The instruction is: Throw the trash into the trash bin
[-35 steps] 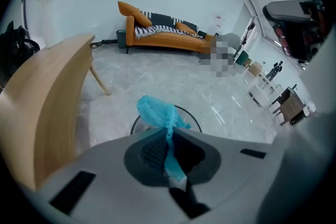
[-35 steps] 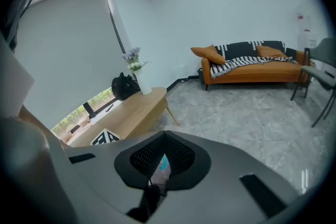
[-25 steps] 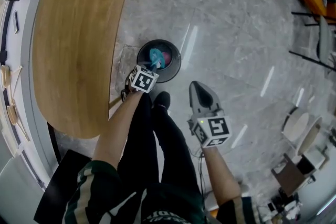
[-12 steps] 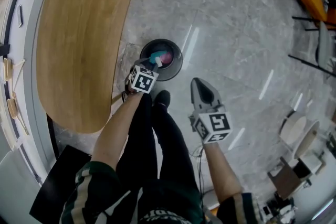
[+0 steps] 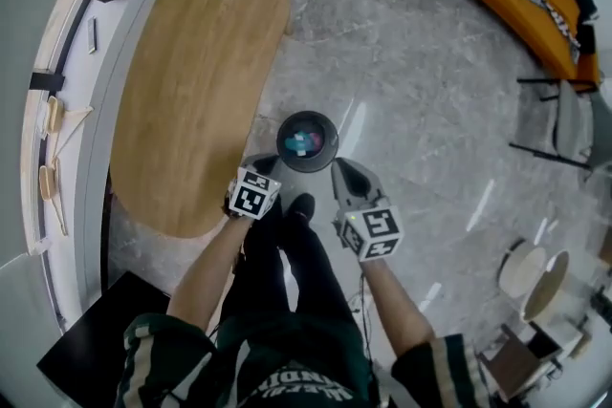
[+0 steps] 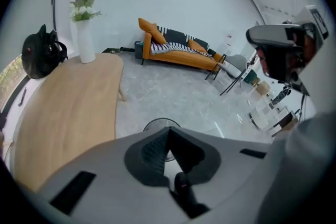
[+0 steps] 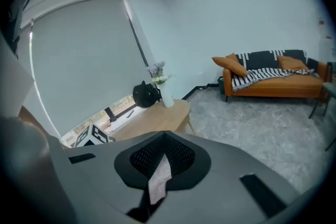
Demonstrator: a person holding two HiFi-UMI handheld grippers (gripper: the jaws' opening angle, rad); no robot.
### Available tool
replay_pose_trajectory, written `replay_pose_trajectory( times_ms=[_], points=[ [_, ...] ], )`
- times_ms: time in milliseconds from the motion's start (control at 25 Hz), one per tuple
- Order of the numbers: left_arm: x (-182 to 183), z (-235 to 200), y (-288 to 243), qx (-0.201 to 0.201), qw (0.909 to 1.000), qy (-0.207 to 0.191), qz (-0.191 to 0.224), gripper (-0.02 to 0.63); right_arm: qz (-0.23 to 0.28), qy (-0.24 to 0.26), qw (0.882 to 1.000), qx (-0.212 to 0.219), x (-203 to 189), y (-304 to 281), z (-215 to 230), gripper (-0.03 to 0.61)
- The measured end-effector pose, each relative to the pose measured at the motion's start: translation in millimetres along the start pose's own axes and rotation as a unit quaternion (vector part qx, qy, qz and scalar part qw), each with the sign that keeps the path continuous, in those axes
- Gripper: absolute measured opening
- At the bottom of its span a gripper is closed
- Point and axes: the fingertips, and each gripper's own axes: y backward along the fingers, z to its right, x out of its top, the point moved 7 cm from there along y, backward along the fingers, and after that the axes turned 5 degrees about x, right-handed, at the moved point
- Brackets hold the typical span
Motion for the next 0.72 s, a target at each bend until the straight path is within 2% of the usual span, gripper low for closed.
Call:
replay_pose_trajectory(
  times_ms=[160,280,440,560,720],
  points=[
    [-3,7,93,0.015,0.9998,0.009,0.014,0.0,-0.003,0.033,0.999,0.028,49,19,-46,0.0],
    [3,4,159,0.029,0.9991,-0.004,0.032,0.0,0.017,0.046,0.998,0.035,79,26,-78,0.0],
    [17,-3,239,0.051,0.9935,-0.042,0.093,0.001,0.032,0.058,0.997,0.047,115,36,-131,0.0],
    [25,-10,302,0.068,0.9882,-0.039,0.132,0.0,0.045,0.069,0.995,0.058,137,46,-173,0.0],
    [23,-19,370,0.082,0.9809,-0.03,0.174,0.0,0.09,0.086,0.991,0.058,152,58,-216,0.0]
  ],
)
